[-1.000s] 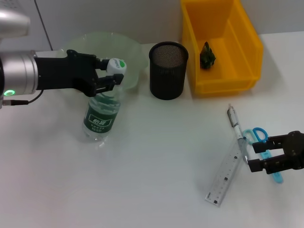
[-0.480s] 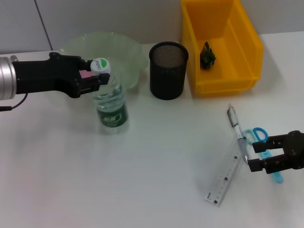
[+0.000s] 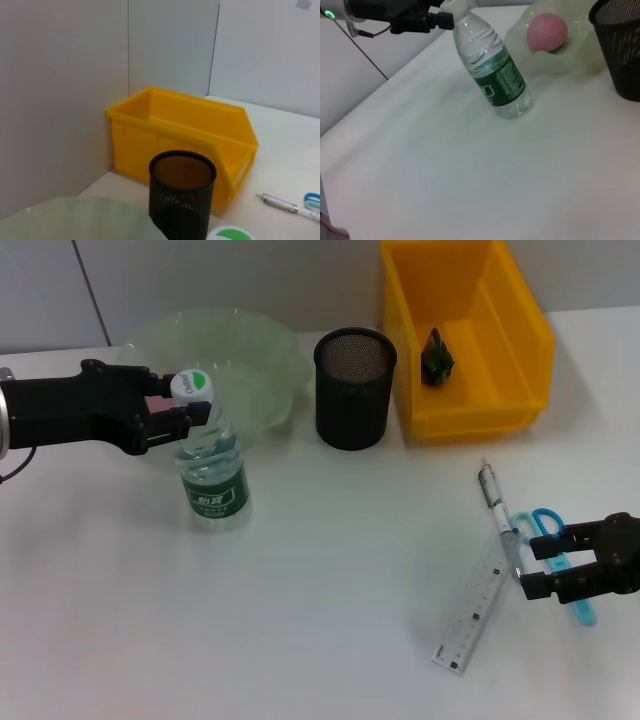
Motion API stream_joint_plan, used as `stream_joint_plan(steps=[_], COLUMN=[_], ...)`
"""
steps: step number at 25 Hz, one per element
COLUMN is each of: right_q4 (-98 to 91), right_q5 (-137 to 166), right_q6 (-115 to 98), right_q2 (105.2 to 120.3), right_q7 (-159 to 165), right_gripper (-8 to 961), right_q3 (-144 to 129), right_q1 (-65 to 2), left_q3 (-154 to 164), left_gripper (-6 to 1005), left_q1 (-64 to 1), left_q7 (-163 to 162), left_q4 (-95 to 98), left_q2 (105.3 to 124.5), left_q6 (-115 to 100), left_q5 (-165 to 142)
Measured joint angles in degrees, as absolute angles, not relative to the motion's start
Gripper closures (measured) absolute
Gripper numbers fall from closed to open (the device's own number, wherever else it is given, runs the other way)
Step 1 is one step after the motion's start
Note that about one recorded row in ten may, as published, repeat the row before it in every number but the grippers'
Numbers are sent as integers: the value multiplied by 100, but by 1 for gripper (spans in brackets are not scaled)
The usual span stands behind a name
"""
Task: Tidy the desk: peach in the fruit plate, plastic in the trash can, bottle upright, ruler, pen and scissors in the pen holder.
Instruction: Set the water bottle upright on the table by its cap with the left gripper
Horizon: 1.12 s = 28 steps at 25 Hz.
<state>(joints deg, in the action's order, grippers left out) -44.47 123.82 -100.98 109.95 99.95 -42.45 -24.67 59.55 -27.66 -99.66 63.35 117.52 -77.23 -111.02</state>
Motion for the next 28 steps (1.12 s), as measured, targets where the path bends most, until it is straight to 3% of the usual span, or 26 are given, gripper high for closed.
stream_joint_plan(steps=[18,28], right_q4=[-4339,-4324], right_q5=[12384,12384], right_q6=[-10068,-10063], right_q2=[10968,10968], right_q7=[10013,10013], right_gripper=[119,119], right_q3=[-4245,-4245], right_q1=[-2504,-2509], left_q3=[5274,4942], left_gripper=[520,502], left_q1=[-2560,-2520], left_q7=[-9878,-9802], left_q4=[6277,6203], left_q2=[11601,11612], left_q6=[-7926,-7901], left_q5=[-11097,-11144])
